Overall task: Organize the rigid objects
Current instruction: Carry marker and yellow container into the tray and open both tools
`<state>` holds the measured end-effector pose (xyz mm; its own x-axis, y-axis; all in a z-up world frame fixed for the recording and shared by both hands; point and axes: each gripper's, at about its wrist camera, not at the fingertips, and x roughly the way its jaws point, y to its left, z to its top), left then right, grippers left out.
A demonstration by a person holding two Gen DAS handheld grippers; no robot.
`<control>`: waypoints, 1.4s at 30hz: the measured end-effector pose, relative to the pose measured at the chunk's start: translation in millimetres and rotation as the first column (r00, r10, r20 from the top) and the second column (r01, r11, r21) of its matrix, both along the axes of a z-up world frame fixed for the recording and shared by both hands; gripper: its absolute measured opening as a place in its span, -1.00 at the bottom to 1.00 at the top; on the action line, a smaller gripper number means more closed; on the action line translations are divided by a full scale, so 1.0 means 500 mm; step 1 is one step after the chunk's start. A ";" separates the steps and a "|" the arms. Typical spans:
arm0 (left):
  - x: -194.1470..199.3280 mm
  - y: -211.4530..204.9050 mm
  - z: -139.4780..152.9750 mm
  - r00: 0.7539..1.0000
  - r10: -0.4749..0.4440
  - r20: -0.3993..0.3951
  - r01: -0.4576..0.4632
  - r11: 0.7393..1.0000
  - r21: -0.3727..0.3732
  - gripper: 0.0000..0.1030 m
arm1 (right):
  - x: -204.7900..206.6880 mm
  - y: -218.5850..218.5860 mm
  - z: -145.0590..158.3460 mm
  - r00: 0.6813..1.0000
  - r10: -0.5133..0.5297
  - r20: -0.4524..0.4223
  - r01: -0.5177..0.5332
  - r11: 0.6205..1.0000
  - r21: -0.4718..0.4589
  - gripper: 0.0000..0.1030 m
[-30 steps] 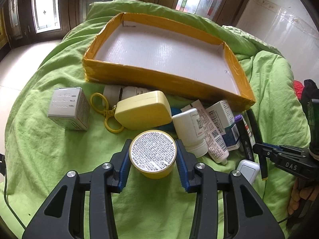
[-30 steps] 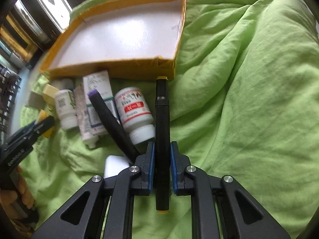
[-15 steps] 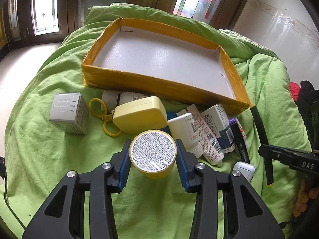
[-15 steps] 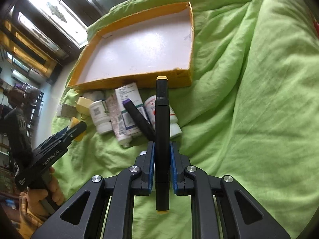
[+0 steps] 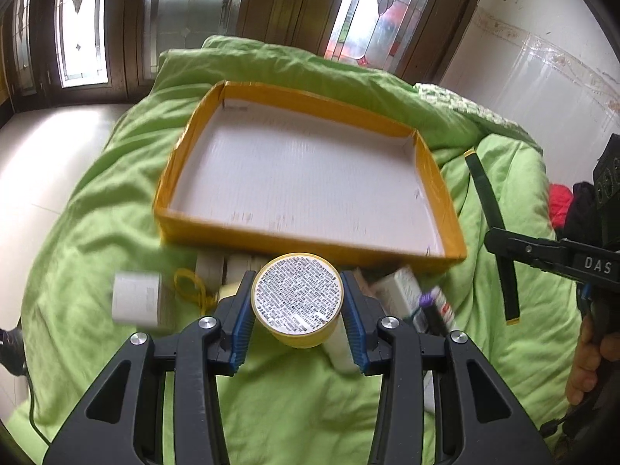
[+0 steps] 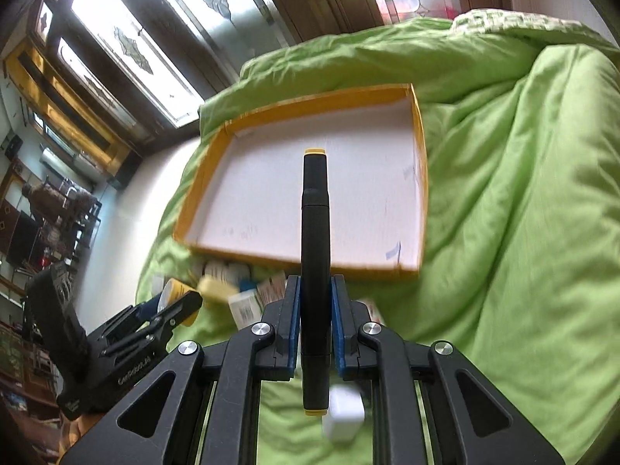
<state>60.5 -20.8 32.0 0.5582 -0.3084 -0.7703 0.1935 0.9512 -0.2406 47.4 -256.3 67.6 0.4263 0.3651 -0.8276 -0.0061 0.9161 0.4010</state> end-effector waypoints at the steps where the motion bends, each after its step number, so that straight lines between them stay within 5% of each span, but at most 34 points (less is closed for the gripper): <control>1: 0.012 -0.005 0.006 1.000 -0.002 0.005 0.002 1.000 0.000 -0.24 | 0.010 0.000 0.002 1.000 -0.005 0.006 0.005 1.000 0.001 -0.74; 9: 0.117 -0.049 0.033 0.999 -0.028 0.020 0.029 0.999 -0.014 -0.24 | 0.091 -0.026 0.013 0.997 -0.057 0.044 0.055 0.998 0.029 -0.74; 19: 0.223 -0.112 -0.027 0.998 -0.053 -0.040 0.053 0.999 0.008 -0.24 | 0.175 -0.037 -0.058 0.993 -0.108 0.047 0.110 0.993 -0.045 -0.74; 30: 0.222 -0.168 -0.106 0.991 -0.115 -0.074 0.121 0.989 0.084 -0.27 | 0.196 -0.015 -0.162 0.994 -0.072 -0.080 0.065 0.994 -0.086 -0.75; 42: 0.206 -0.188 -0.109 0.989 -0.143 -0.026 0.145 0.978 0.149 -0.26 | 0.193 -0.007 -0.176 0.992 -0.088 -0.088 0.073 0.983 -0.166 -0.75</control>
